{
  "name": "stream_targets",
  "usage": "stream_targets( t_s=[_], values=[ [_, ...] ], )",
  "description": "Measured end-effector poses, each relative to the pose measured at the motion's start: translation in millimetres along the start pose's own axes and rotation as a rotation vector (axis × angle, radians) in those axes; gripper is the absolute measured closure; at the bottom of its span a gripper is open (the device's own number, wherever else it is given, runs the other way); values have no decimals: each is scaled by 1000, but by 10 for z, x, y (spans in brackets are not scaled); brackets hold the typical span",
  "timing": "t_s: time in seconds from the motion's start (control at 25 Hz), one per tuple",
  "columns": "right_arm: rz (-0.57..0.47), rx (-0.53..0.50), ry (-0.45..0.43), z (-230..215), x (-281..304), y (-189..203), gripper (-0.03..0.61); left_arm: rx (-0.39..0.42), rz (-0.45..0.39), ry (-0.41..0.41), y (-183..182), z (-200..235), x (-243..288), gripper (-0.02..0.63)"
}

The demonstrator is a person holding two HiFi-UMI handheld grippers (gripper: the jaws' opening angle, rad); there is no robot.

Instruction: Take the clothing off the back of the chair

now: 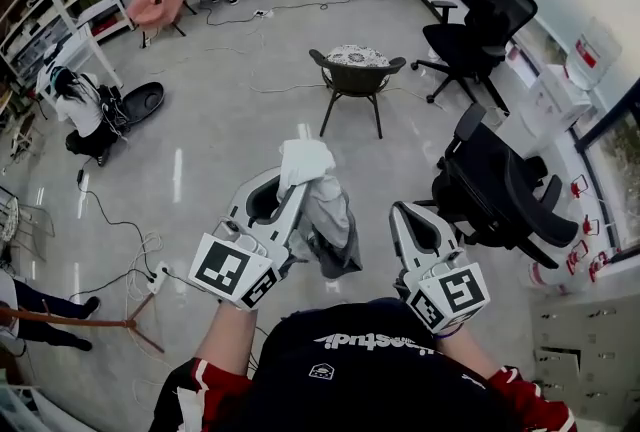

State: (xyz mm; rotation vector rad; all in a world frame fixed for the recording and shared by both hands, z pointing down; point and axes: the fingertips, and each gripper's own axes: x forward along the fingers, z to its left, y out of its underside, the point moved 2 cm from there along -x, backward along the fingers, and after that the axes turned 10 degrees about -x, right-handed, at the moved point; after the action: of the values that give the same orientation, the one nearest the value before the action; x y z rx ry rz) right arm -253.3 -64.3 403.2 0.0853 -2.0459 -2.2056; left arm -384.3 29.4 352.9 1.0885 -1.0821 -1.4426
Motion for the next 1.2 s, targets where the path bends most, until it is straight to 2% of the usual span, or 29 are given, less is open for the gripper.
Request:
stream_targets(
  t_s=[0.32,0.6,0.88,1.2],
  values=[
    [-32,2,69,-247,-128,-130,575,-26,11,94,45,-210,301,552],
    [-22,-20,96,-284,-198,-126,575,-15,14,140,22,-345,427,552],
    [-38,-2,110,-379,-247,-182,575,-7,11,148,-7,-419,467,552],
    [-50,5,99,-440,-214,-248,575,-7,12,115,-57,-313,434,552]
  ],
)
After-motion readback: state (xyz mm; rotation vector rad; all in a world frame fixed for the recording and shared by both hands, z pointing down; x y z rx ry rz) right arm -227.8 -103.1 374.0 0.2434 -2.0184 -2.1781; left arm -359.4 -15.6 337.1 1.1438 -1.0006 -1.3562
